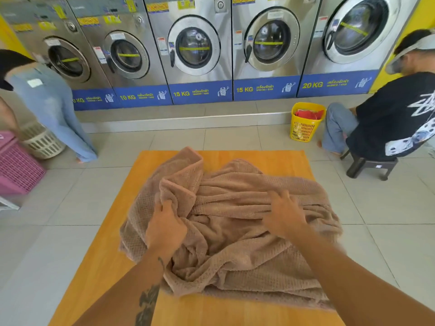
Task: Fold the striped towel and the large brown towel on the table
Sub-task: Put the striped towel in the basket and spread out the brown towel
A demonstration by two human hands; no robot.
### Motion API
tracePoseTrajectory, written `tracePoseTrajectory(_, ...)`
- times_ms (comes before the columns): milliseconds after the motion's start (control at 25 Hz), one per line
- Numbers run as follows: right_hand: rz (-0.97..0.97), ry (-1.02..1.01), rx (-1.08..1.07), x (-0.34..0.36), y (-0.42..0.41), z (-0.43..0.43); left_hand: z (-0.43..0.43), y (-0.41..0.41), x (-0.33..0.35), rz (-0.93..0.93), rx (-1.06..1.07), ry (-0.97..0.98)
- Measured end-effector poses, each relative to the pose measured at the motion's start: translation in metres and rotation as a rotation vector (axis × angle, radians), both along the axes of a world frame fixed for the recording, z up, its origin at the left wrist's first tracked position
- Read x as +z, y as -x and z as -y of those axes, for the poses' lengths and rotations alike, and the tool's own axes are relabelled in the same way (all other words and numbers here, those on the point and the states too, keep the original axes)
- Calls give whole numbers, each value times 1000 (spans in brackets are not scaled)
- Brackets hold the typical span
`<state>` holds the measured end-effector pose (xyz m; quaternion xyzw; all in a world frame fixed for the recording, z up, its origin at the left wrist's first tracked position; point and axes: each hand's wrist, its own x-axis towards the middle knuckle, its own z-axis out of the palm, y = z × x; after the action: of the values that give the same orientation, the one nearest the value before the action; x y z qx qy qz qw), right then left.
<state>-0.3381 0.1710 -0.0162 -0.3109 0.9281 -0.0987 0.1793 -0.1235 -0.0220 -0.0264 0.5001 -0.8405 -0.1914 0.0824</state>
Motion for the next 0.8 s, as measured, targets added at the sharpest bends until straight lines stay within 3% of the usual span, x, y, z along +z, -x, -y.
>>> tracePoseTrajectory(120, 198, 85, 271, -12, -62, 39, 12, -25, 3, -141, -18, -74)
tracePoseTrajectory(200, 273, 66, 305, -21, -94, 55, 29, -41, 8, -231, 50, -107)
tracePoseTrajectory(320, 183, 112, 223, -18, -132, 84, 61, -71, 11, -351, 68, -127)
tracePoseTrajectory(440, 138, 263, 183, 0, -172, 128, 83, -97, 20, -430, -160, -170)
tracePoseTrajectory(560, 218, 367, 52, 14, -207, 168, 101, -114, 25, -441, -395, -285)
tracePoseTrajectory(800, 210, 537, -214, 21, -225, 180, 132, -133, 32, -421, -480, -375)
